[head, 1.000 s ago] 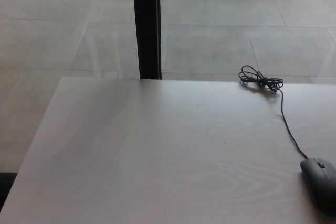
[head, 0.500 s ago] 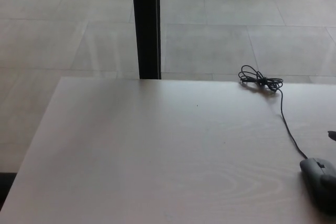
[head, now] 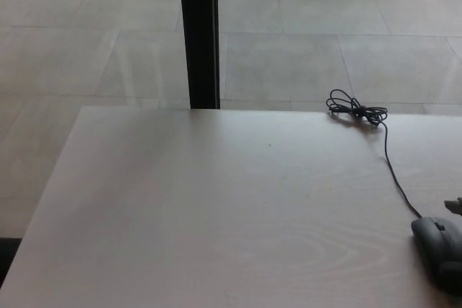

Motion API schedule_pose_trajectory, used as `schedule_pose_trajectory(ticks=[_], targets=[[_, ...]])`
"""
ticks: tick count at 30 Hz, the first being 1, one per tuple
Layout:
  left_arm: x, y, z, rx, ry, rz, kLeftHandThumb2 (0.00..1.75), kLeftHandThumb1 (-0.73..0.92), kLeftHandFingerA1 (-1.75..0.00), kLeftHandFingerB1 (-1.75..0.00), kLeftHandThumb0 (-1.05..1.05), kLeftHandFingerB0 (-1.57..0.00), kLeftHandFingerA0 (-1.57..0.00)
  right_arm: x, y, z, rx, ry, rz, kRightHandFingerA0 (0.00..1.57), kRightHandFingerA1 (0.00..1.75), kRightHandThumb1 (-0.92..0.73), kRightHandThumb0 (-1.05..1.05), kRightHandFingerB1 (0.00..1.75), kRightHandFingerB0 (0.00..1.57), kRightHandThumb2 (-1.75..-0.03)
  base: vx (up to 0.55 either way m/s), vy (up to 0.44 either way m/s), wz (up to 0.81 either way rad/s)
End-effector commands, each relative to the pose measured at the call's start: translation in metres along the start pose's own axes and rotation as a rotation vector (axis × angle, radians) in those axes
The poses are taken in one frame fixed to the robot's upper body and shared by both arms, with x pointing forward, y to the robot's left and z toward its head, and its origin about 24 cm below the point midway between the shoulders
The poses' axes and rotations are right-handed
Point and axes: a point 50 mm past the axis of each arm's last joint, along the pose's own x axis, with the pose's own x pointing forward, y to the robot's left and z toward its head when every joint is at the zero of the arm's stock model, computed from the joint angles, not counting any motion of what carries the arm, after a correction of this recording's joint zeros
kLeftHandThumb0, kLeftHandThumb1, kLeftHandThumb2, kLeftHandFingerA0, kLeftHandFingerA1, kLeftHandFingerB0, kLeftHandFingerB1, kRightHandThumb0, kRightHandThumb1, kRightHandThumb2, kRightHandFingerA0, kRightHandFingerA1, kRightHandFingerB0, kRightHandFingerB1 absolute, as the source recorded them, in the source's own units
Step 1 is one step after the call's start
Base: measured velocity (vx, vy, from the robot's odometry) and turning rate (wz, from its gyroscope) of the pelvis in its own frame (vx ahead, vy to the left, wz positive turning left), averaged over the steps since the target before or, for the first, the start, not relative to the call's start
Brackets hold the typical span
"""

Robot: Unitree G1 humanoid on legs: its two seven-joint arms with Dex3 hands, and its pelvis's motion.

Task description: The robot uses its right fingers to click on the left button of the black mouse placed on the table.

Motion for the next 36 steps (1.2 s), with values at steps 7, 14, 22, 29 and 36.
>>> schedule_pose_trajectory(ticks=[7, 14, 22, 29, 36], targets=[[0.000, 0.005, 0.009, -0.030, -0.030, 0.021, 0.91, 0.82, -0.59, -0.47, -0.99, -0.37, -0.50, 0.007, 0.000, 0.010, -0.011, -0.013, -0.050, 0.34, 0.38, -0.92, -0.86, 0.31, 0.32, -0.68, 0.00, 0.000, 0.00], [0.000, 0.006, 0.009, -0.046, -0.030, 0.017, 0.77, 0.92, -0.59, -0.46, -0.95, -0.41, -0.53, 0.005, 0.006, 0.007, 0.005, 0.009, -0.033, 0.33, 0.38, -0.90, -0.83, 0.31, 0.31, -0.68, 0.00, 0.000, 0.00], [0.001, 0.004, 0.009, -0.052, -0.028, 0.019, 0.78, 0.92, -0.59, -0.46, -0.98, -0.42, -0.52, 0.002, 0.009, 0.004, 0.018, 0.019, -0.029, 0.33, 0.39, -0.90, -0.84, 0.31, 0.32, -0.68, 0.00, 0.000, 0.00], [0.000, 0.004, 0.012, 0.009, -0.045, 0.007, 0.91, 0.84, -0.57, -0.47, -0.96, -0.37, -0.50, -0.002, 0.021, 0.006, 0.030, 0.034, 0.014, 0.26, 0.51, -0.69, -0.80, 0.45, 0.23, -1.10, 0.00, 0.000, 0.00], [0.001, 0.002, 0.013, -0.004, -0.045, -0.009, 0.83, 0.92, -0.56, -0.44, -0.91, -0.39, -0.48, 0.000, 0.022, 0.017, 0.031, -0.009, -0.007, 0.36, 0.39, -0.88, -0.84, 0.31, 0.34, -0.67, 0.00, 0.000, 0.00]])
